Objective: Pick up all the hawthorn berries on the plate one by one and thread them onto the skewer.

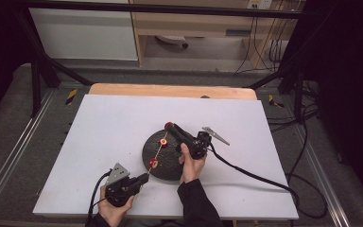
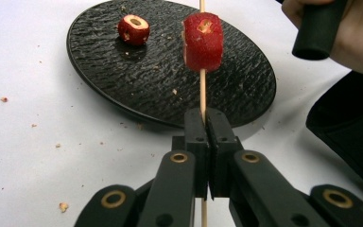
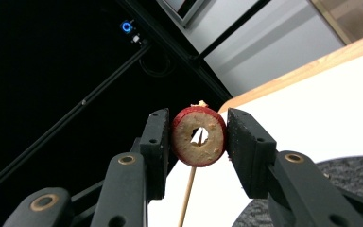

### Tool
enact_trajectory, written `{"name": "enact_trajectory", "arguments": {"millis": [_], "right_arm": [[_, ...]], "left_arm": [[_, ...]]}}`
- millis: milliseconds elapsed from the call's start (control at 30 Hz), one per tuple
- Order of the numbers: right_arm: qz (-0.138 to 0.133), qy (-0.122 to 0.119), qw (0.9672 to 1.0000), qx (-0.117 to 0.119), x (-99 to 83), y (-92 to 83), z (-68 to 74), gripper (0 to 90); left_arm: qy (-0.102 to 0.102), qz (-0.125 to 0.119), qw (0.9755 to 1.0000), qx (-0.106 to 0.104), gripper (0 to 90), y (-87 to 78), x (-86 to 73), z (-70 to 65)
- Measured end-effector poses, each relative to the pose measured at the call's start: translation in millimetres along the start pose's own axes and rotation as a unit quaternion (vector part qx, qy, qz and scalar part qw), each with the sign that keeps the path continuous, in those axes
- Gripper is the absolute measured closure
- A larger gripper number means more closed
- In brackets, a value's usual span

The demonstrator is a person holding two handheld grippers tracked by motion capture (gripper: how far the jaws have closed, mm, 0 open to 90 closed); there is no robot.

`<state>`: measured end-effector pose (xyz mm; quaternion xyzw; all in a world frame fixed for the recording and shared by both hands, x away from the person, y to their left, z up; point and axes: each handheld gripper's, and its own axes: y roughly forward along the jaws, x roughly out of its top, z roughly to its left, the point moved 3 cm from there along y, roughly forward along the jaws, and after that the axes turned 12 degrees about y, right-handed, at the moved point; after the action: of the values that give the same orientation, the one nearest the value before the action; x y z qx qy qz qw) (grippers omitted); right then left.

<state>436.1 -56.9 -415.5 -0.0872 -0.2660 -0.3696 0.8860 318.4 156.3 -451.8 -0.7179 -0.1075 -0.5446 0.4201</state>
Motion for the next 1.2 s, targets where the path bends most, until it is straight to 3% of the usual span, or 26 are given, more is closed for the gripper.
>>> {"name": "enact_trajectory", "arguments": {"millis": [267, 633, 800, 1200], "right_arm": [[0.005, -0.012, 0.9999, -0.002, -3.5, -1.8, 0.2, 61.5], [0.014, -0.023, 0.9996, -0.002, -1.9, -4.4, 2.6, 61.9], [0.017, -0.012, 0.9998, 0.004, 2.1, -2.2, 2.4, 62.1], [-0.003, -0.007, 0.9999, 0.012, -0.8, 0.5, -1.0, 62.3]], "left_arm": [[-0.003, 0.011, 0.9999, -0.008, 88.7, 3.3, 0.2, -1.0], [0.0, 0.015, 0.9999, 0.004, 88.9, 1.4, 1.2, 1.5], [0.01, 0.003, 0.9999, 0.003, 88.8, -1.2, 4.3, -0.3], [0.004, 0.003, 1.0, 0.002, 88.8, -0.4, 2.8, -2.3]]}}
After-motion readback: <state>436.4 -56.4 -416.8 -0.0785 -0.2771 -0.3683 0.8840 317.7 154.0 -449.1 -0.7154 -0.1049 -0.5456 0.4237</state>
